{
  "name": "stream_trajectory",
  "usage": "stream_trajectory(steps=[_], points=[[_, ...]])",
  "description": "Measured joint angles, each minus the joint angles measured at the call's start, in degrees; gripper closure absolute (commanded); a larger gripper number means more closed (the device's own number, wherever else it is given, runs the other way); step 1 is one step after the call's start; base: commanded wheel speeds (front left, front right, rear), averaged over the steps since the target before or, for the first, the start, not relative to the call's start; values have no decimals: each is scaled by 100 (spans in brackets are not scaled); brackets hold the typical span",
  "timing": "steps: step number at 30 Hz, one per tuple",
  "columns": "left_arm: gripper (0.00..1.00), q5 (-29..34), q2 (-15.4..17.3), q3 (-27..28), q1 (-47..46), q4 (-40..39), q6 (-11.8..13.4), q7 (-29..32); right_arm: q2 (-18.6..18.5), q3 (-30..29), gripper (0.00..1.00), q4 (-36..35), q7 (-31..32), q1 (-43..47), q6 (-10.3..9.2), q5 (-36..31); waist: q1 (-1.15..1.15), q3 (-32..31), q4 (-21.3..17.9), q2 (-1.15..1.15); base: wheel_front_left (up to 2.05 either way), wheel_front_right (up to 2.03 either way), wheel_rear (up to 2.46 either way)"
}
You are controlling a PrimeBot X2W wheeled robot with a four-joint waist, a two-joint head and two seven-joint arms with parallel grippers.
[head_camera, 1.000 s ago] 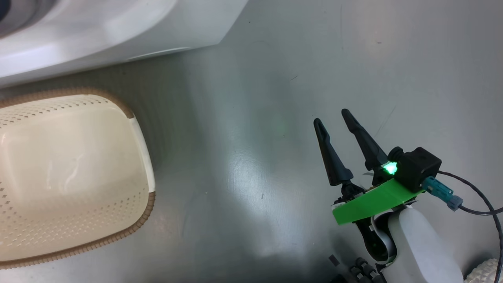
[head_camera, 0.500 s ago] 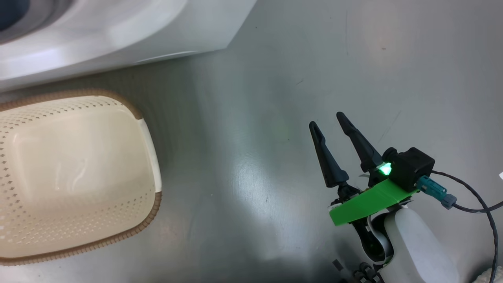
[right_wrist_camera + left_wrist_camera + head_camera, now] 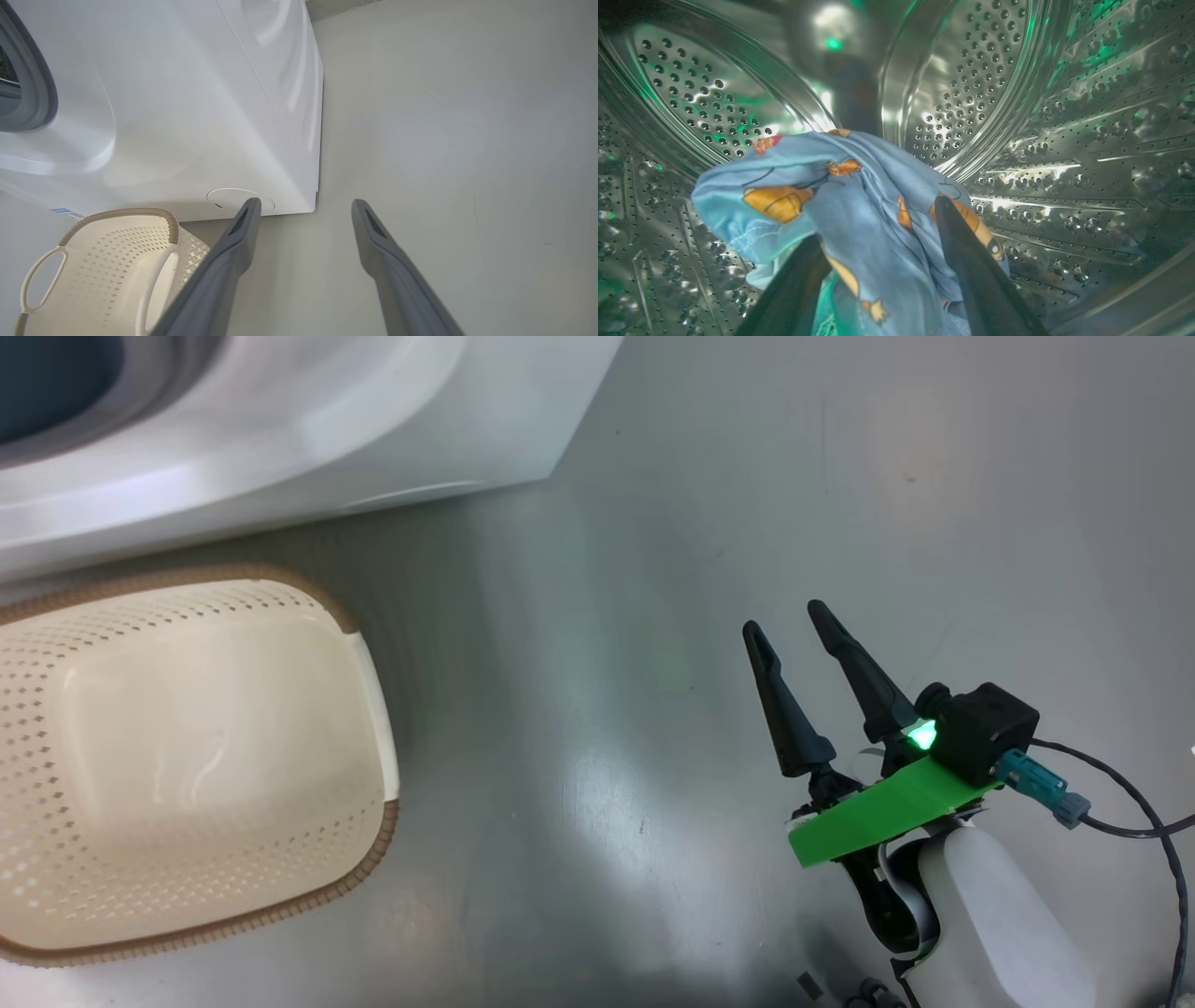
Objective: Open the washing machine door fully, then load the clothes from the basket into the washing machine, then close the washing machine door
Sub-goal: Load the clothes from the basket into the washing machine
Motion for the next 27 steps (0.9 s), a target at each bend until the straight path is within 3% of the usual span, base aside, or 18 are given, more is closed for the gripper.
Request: stream_trajectory(steps=[27], points=[[0,-171,-405,155,1944,-636,0,0,-8,-244,0,296,0,151,0,-62,0,-1172,317,0,0,0,0]])
